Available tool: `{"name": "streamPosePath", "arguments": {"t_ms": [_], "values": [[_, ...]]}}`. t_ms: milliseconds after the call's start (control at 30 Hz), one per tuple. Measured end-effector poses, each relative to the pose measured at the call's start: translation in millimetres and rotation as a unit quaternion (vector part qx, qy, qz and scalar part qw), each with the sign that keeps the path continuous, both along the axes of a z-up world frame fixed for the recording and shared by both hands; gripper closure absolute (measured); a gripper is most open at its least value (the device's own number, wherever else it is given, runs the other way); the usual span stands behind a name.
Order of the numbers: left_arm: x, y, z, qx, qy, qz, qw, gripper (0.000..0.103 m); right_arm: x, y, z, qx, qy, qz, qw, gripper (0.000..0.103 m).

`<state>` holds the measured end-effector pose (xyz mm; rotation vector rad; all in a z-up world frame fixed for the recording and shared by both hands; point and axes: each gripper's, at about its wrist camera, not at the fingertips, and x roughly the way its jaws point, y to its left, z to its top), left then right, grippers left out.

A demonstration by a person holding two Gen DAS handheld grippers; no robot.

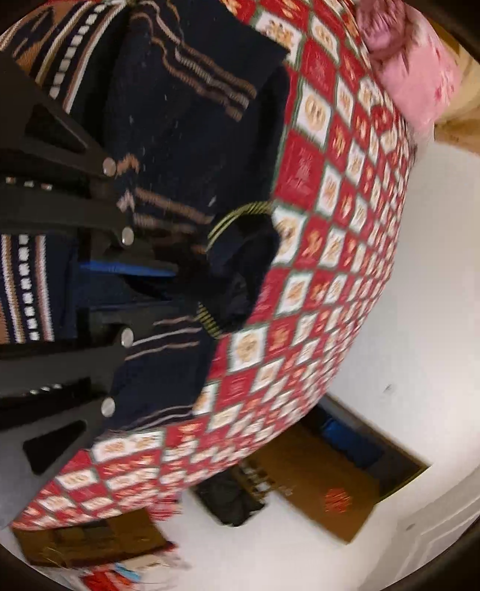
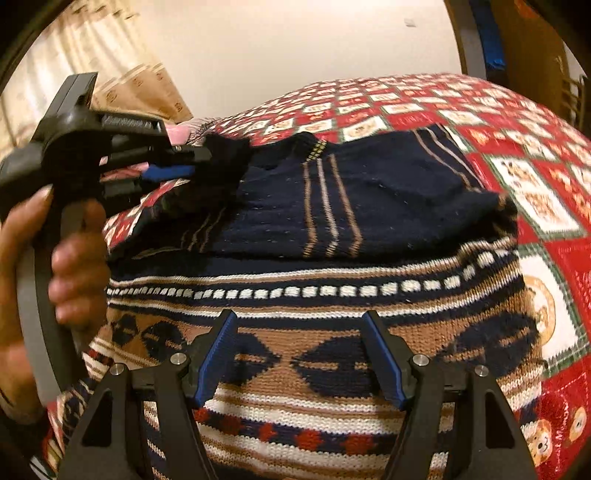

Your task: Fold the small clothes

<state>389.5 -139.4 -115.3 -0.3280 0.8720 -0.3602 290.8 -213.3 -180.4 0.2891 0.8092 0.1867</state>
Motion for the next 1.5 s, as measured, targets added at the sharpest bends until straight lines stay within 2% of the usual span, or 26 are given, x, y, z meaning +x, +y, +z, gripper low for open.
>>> {"name": "streamPosePath", "arguments": {"t_ms": [67, 133, 167, 200, 267, 333, 400, 467, 533, 600, 667, 767, 833, 933, 1067, 1100, 1167, 1200, 1267, 1400, 1500], "values": [[-9, -8, 3, 0.019, -0.013, -0.027, 0.9994, 0.085, 1, -2, -1, 0.006, 0.000, -0.003, 1.000, 0.033], [-26, -9, 15, 0.052, -0.051, -0.053, 0.9959, 0.078, 0, -4, -1, 0.011, 0.001, -0.006, 1.000, 0.033], [-31, -7, 20, 0.067, -0.067, -0.058, 0.9938, 0.066, 0, -4, 0, 0.012, 0.001, -0.007, 1.000, 0.033], [-42, -1, 27, 0.086, -0.092, -0.062, 0.9901, 0.059, 0, -3, 0, 0.012, 0.003, -0.008, 1.000, 0.033], [-57, 16, 34, 0.117, -0.129, -0.051, 0.9833, 0.033, 0, -3, 2, 0.008, 0.006, -0.008, 1.000, 0.033], [-63, 35, 35, 0.153, -0.155, -0.029, 0.9756, 0.027, 4, -3, 8, 0.008, 0.007, -0.007, 1.000, 0.033], [-65, 61, 28, 0.205, -0.166, 0.004, 0.9645, 0.027, 11, -5, 15, 0.014, 0.009, -0.002, 1.000, 0.033], [-59, 92, 16, 0.248, -0.156, 0.042, 0.9552, 0.027, 23, -7, 23, 0.027, 0.011, -0.005, 1.000, 0.033], [-51, 122, 5, 0.262, -0.139, 0.081, 0.9516, 0.027, 35, -6, 28, 0.034, 0.016, -0.009, 0.999, 0.033], [-44, 153, -6, 0.248, -0.108, 0.117, 0.9556, 0.027, 53, -1, 31, 0.044, 0.032, -0.006, 0.999, 0.035], [-39, 180, -17, 0.218, -0.086, 0.146, 0.9612, 0.027, 68, 6, 29, 0.049, 0.048, -0.001, 0.998, 0.043], [-32, 208, -35, 0.217, -0.052, 0.180, 0.9581, 0.027, 95, 21, 23, 0.045, 0.076, 0.013, 0.996, 0.046], [-34, 214, -46, 0.205, -0.043, 0.184, 0.9605, 0.027, 110, 28, 16, 0.035, 0.091, 0.005, 0.995, 0.046], [-36, 227, -52, 0.158, -0.033, 0.182, 0.9699, 0.027, 126, 34, 8, 0.039, 0.106, 0.001, 0.994, 0.046], [-40, 229, -54, 0.139, -0.036, 0.181, 0.9730, 0.021, 138, 50, 1, 0.022, 0.107, 0.002, 0.994, 0.047], [-40, 230, -55, 0.135, -0.036, 0.180, 0.9737, 0.021, 139, 54, 2, 0.018, 0.106, 0.007, 0.994, 0.050], [-40, 231, -57, 0.127, -0.034, 0.178, 0.9752, 0.017, 141, 67, 3, 0.004, 0.105, 0.026, 0.994, 0.072], [-38, 233, -58, 0.123, -0.033, 0.179, 0.9755, 0.017, 141, 72, 3, -0.007, 0.105, 0.032, 0.994, 0.074], [-38, 236, -59, 0.112, -0.027, 0.180, 0.9769, 0.016, 141, 78, 5, -0.034, 0.102, 0.037, 0.994, 0.093], [-39, 241, -60, 0.097, -0.029, 0.184, 0.9777, 0.015, 138, 77, 19, -0.055, 0.075, 0.033, 0.995, 0.097], [-41, 245, -58, 0.088, -0.032, 0.193, 0.9767, 0.011, 132, 73, 38, -0.074, 0.043, 0.029, 0.996, 0.097]]}}
